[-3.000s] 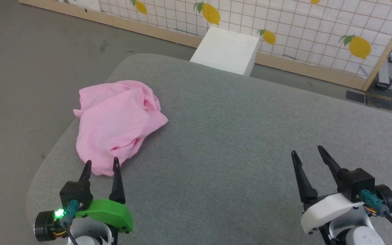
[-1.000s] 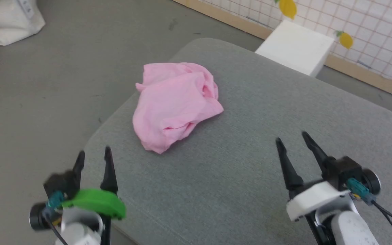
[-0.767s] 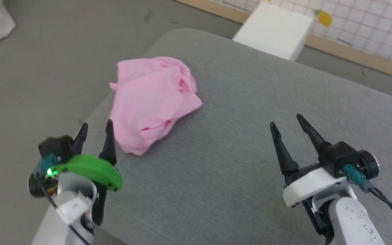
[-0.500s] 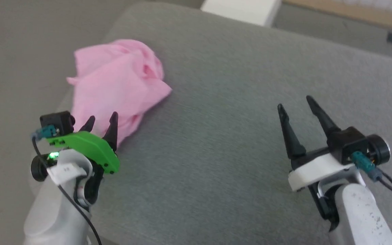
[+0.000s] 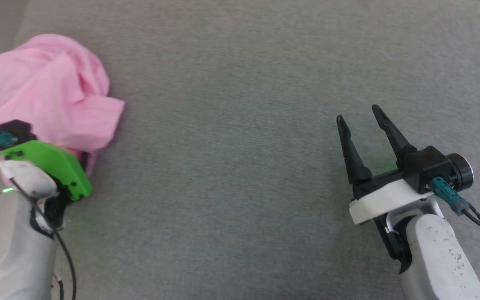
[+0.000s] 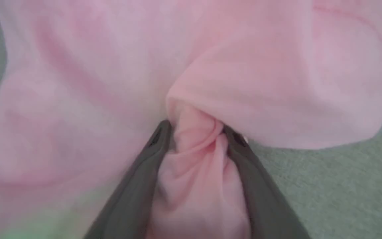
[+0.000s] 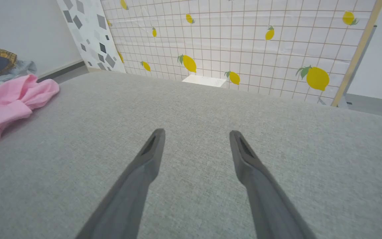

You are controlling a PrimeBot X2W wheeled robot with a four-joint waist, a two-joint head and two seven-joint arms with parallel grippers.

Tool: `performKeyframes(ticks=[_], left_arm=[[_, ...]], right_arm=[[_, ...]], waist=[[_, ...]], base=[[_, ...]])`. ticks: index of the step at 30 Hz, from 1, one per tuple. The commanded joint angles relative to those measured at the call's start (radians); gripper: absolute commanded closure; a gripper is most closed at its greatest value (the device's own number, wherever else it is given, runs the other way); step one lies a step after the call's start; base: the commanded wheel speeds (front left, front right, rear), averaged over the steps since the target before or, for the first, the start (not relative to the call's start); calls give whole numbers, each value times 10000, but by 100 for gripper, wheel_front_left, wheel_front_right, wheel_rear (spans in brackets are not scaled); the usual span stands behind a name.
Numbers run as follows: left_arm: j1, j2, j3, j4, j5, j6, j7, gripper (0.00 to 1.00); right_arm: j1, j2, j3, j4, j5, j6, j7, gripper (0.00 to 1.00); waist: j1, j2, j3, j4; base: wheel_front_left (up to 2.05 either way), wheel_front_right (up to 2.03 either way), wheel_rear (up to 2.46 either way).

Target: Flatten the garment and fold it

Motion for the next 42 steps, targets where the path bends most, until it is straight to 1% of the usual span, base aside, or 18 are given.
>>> performKeyframes(ticks=[1, 2, 6, 9, 10, 12, 14, 18, 21, 24, 28, 33, 37, 39, 42], left_arm=[[552, -231, -117, 365, 113, 295, -256, 100], [561, -140, -18, 200, 242, 379, -722, 100], [517, 100, 574, -548, 919, 877, -3597, 100], [466, 290, 748, -985, 1394, 1016, -5181, 100], [423, 325, 771, -1204, 1540, 1045, -5656, 100], [377, 413, 714, -1662, 1843, 1095, -6283, 100], [338, 450, 589, -2236, 2101, 1130, -6635, 100], [252, 460, 147, -3518, 2520, 1047, -6841, 100], [152, 241, -261, -4367, 2688, 993, -6868, 100], [-32, -203, -767, -4988, 2637, 853, -6791, 100], [-337, -920, -1486, -5337, 2479, 634, -6706, 100], [-663, -1726, -2239, -5141, 2098, 223, -6602, 100], [-677, -2207, -2927, -4548, 1817, -194, -6287, 100], [-524, -2380, -3320, -4040, 1589, -433, -5839, 100], [-118, -2535, -3966, -2964, 1173, -706, -4609, 100]], right_arm=[[-59, -6, -64, 101, 99, -15, -117, 0], [-22, -6, -100, 171, 122, -15, -141, 0], [173, -6, -149, 473, 247, -15, -269, 0], [330, -6, -178, 643, 396, -15, -353, 0], [399, -6, -189, 697, 454, -15, -382, 0], [540, -6, -190, 784, 555, -15, -424, 0], [671, -6, -202, 865, 643, -15, -463, 0], [948, -6, -373, 936, 776, -15, -520, 0], [1154, -6, -577, 903, 762, -15, -530, 0], [1323, -6, -811, 808, 702, -15, -485, 0], [1465, -6, -1070, 638, 672, -15, -399, 0], [1560, -6, -1087, 424, 631, -15, -258, 0], [1565, -6, -1073, 270, 652, -15, -195, 0], [1574, -6, -1052, 231, 670, -15, -183, 0], [1632, -6, -1091, 201, 685, -15, -174, 0]], waist=[[0, -1, 103, -364], [0, -1, -21, -331], [0, -1, -797, -164], [0, -1, -1397, -97], [0, -1, -1638, -85], [0, -1, -2048, -97], [0, -1, -2435, -168], [0, -1, -3051, -443], [0, -1, -3385, -760], [0, -1, -3599, -1179], [0, -1, -3750, -1839], [0, -1, -3728, -2787], [0, -1, -3558, -3544], [0, -1, -3477, -3886], [0, -1, -3372, -4255]], base=[[0, 0, 0], [0, 0, 0], [0, 0, 0], [0, 0, 0], [0, 0, 0], [0, 0, 0], [0, 0, 0], [0, 0, 0], [0, 0, 0], [0, 0, 0], [0, 0, 0], [0, 0, 0], [0, 0, 0], [0, 0, 0], [0, 0, 0]])
